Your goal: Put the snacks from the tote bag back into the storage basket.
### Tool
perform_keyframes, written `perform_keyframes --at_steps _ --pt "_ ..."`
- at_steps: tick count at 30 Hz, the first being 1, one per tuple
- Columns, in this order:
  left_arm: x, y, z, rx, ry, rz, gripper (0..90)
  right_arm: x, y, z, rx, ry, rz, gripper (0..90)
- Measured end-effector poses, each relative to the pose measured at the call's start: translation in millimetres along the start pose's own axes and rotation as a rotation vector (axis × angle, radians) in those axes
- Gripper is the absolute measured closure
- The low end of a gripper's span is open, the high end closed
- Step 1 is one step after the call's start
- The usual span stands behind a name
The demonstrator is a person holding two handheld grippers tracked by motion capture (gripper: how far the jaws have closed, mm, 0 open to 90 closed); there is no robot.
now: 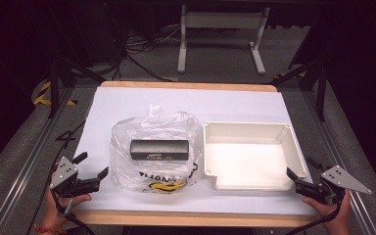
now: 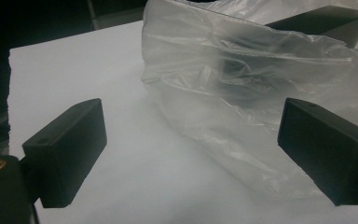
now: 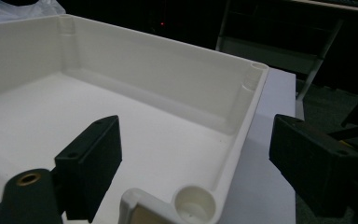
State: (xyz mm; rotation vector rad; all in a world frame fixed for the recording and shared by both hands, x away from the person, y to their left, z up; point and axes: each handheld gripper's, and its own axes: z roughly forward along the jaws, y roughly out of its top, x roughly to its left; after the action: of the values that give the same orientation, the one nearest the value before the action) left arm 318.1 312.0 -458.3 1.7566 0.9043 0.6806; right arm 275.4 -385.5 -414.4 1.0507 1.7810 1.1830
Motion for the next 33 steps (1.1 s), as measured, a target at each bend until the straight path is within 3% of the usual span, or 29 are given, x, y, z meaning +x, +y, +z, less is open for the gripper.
perform_keyframes --at_steps 5,11,23,28,30,33 --pt "-0.1 -1.0 -1.0 -0.009 -0.004 -0.001 8.7 1.7 11.3 1.8 -0.007 0.031 -0.014 18.0" --pt "1.1 -1.0 -1.0 0.002 -0.017 -0.003 8.7 9.8 32.4 13.6 0.02 0.113 -0.088 20.9" --pt "0.9 -1.7 -0.4 0.0 -0.022 -0.005 9.8 33.2 68.3 46.3 0.031 0.237 -0.168 24.1" --pt "1.1 -1.7 -0.1 0.001 -0.021 -0.009 9.9 45.7 81.8 53.2 0.062 0.201 -0.203 24.4" --pt "1.2 -1.6 0.1 0.002 -0.022 -0.009 9.9 47.2 84.5 54.1 0.06 0.238 -0.184 24.4" --pt "0.8 -1.8 0.1 -0.002 -0.023 -0.005 9.9 52.2 88.7 58.3 0.062 0.265 -0.197 24.4"
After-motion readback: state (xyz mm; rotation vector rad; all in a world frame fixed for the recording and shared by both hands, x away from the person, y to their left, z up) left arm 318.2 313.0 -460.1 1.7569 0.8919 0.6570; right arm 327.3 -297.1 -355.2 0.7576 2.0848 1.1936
